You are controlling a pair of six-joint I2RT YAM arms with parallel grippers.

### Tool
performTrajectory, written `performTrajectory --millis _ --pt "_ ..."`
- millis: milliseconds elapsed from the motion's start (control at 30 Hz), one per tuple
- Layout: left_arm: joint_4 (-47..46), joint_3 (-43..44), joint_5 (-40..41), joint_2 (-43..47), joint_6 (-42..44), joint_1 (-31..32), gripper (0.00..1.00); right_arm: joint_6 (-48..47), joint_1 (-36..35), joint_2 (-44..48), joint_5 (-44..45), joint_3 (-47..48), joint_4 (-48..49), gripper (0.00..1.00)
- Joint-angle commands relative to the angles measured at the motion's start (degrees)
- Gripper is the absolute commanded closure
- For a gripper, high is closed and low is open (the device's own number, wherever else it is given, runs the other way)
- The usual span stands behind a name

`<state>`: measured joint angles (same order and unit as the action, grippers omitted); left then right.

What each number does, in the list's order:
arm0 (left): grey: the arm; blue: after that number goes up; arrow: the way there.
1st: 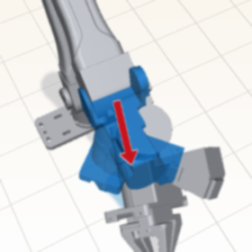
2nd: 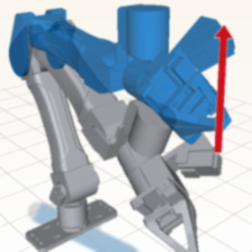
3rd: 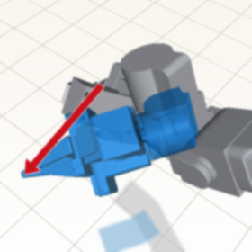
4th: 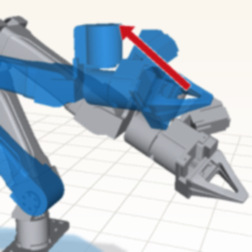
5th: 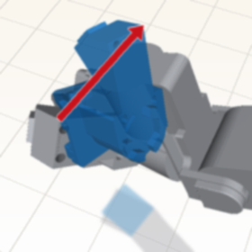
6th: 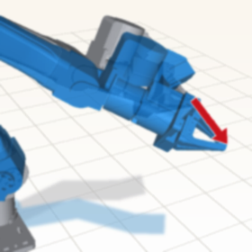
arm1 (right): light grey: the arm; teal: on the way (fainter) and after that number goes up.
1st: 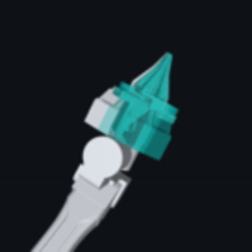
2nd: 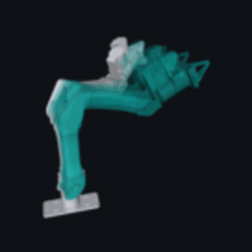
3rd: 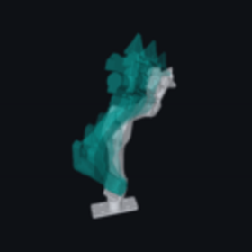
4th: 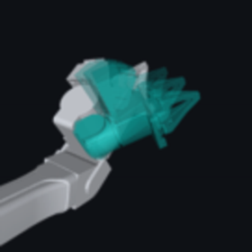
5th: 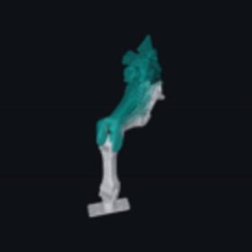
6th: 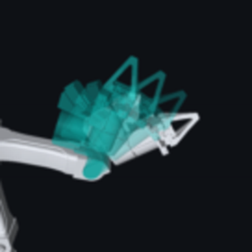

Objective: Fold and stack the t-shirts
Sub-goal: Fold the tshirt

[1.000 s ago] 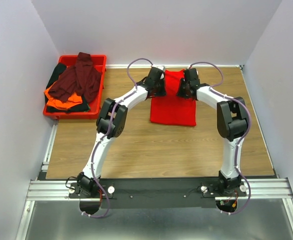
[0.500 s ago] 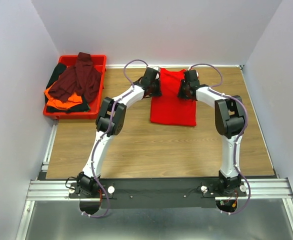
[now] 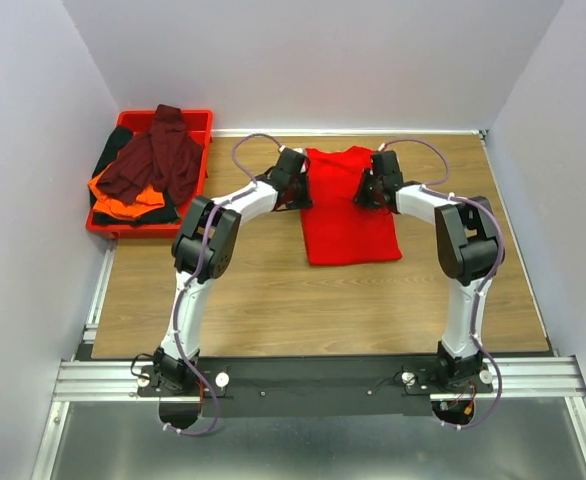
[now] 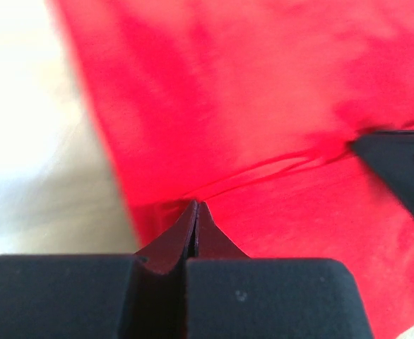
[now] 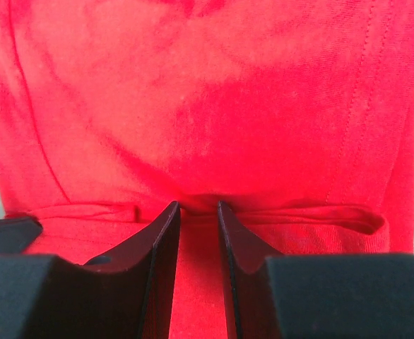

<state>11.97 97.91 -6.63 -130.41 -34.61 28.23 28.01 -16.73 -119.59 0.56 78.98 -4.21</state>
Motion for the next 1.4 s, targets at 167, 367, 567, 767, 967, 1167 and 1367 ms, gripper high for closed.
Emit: performTrajectory --millis 167,367,567,767,967,1167,1367 --pt "-2.2 -19.6 4.7 12.3 -1.4 -0.4 1.00 7.6 -5.7 8.0 0.0 -14.4 -4.1 0.65" --pt "-6.2 -32.2 5.0 20.5 -1.8 -0.4 1.00 12.0 -11.0 13.8 -0.2 -20.5 -1.5 0.65" --pt "-7.4 -38.6 5.8 26.3 -1.8 -0.4 1.00 13.7 -13.4 17.0 0.3 -23.4 -0.2 0.64" --pt "-8.2 -37.5 5.8 29.2 1.4 -0.4 0.98 10.1 -13.4 22.3 3.2 -21.8 -1.8 0.54" --pt "-7.4 -34.6 5.8 32.5 2.7 -0.3 0.90 7.9 -13.4 27.5 7.7 -21.2 -6.2 0.52" --pt "-7.1 -35.1 5.1 33.7 2.8 0.3 0.90 8.4 -13.3 31.7 8.4 -25.5 -7.6 0.53" --pt "-7.7 -37.0 5.1 31.1 1.7 1.7 0.93 8.5 -12.9 30.0 10.8 -28.7 -7.7 0.55"
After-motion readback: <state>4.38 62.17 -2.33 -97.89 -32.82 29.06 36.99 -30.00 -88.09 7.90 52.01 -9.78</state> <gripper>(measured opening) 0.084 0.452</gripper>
